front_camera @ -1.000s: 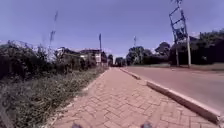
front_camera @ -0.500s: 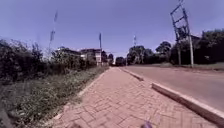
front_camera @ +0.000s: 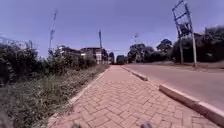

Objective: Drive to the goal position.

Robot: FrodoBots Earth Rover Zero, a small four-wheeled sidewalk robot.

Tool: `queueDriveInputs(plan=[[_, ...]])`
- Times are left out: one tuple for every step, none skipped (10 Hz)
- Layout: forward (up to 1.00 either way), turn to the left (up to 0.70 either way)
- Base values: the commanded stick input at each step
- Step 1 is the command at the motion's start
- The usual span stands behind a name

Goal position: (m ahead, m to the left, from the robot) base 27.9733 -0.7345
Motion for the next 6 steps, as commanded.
queueDriveInputs(plan=[[0.85, 0.0], [0.85, 0.0], [0.85, 0.0], [0.85, 0.0], [0.85, 0.0], [0.85, 0.0]])
